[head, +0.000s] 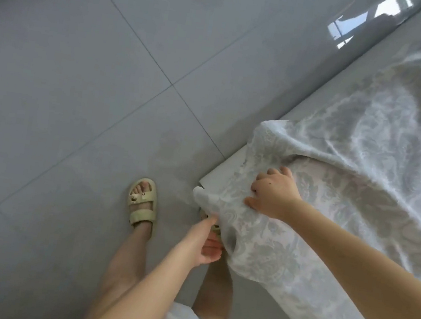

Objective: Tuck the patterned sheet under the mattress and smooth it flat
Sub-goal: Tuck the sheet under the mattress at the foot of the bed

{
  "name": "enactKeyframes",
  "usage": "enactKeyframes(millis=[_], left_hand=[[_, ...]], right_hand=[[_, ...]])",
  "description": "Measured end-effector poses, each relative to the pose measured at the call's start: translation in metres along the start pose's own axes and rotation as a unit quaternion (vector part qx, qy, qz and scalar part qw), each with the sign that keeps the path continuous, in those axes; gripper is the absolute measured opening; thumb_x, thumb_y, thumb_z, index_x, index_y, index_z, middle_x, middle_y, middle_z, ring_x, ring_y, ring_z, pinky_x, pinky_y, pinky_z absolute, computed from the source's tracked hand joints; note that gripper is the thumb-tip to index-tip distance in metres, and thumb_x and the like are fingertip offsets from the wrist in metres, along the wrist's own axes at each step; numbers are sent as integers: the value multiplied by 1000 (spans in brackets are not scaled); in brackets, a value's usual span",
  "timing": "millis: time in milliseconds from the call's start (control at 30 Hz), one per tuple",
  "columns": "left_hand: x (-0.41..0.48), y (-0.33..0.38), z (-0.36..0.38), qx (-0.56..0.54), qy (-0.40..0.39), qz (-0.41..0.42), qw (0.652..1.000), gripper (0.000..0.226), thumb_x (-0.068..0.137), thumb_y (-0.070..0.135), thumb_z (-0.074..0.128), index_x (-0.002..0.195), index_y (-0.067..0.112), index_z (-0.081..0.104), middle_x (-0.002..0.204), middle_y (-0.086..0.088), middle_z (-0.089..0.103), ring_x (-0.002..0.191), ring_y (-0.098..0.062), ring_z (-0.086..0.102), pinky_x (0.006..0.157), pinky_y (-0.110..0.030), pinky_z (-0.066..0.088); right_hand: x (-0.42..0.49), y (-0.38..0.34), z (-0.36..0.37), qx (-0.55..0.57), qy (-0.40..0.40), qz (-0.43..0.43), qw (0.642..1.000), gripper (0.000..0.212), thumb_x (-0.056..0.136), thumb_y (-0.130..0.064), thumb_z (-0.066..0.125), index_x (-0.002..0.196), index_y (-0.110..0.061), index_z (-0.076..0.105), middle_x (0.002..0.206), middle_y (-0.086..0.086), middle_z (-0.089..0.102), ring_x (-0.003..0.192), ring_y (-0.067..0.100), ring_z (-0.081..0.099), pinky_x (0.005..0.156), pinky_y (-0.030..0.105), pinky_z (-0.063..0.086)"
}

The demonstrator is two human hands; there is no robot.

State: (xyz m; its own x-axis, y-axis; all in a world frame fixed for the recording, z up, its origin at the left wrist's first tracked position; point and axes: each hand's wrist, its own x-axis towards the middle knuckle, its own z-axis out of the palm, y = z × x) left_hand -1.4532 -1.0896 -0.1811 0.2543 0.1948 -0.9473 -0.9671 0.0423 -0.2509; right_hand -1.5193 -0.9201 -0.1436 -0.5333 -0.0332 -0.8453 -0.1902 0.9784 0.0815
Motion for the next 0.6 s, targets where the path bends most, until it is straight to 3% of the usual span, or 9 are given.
enactKeyframes(millis=[100,167,200,233,300,367,433,500,600], left_hand=[[7,-8,14,-86,-37,36,995,40,87,41,62,99,3,61,94,-13,65,82,-24,63,66,-32,55],[16,-13,27,-102,-35,78,991,30,88,37,61,102,10,61,98,-10,66,85,-22,64,70,-32,55],[19,-16,32,-101,-22,106,989,21,90,33,59,95,13,60,91,-8,65,78,-20,62,65,-30,52],[19,-17,37,-107,3,142,984,16,91,28,57,85,14,57,81,-6,60,68,-19,57,58,-28,46],[19,-19,42,-116,91,241,959,27,91,18,53,66,14,44,63,-3,45,59,-20,44,52,-28,33],[11,-22,39,-78,208,358,907,40,91,14,52,58,15,31,55,1,33,55,-15,34,51,-25,26],[3,-26,31,-53,270,430,860,44,93,16,53,57,16,28,53,4,29,51,-10,28,48,-21,23],[10,-27,29,-72,273,450,847,42,94,17,53,59,15,31,54,3,31,52,-10,28,50,-22,24],[29,-19,35,-94,264,431,858,39,93,18,55,61,16,33,57,4,33,54,-10,30,50,-18,27]], right_hand=[[10,-8,-4,24,18,17,999,15,83,-27,54,81,-26,68,90,-9,59,97,17,47,81,31,25],[14,-14,-2,18,5,15,1000,12,83,-23,54,82,-25,66,90,-9,59,97,17,49,81,32,26],[14,-17,0,16,17,7,1000,12,84,-22,53,81,-25,64,88,-9,59,96,17,50,82,32,27],[12,-17,1,21,43,-2,999,12,84,-20,51,79,-25,61,86,-10,59,95,16,51,82,32,27],[4,-13,-5,50,116,-3,992,15,86,-18,50,78,-28,58,85,-11,60,93,16,53,81,32,25],[-4,-8,-12,56,206,-30,977,12,88,-21,56,82,-28,64,89,-13,60,93,14,52,83,31,24],[-4,-10,-13,44,264,-71,961,7,86,-24,62,83,-27,67,91,-14,60,95,14,51,85,29,22],[3,-14,-3,22,245,-79,966,7,88,-25,60,87,-26,67,94,-12,62,96,15,50,87,30,24],[20,-19,21,-19,196,-62,979,16,89,-20,52,91,-23,68,97,-6,60,96,18,49,90,32,27]])
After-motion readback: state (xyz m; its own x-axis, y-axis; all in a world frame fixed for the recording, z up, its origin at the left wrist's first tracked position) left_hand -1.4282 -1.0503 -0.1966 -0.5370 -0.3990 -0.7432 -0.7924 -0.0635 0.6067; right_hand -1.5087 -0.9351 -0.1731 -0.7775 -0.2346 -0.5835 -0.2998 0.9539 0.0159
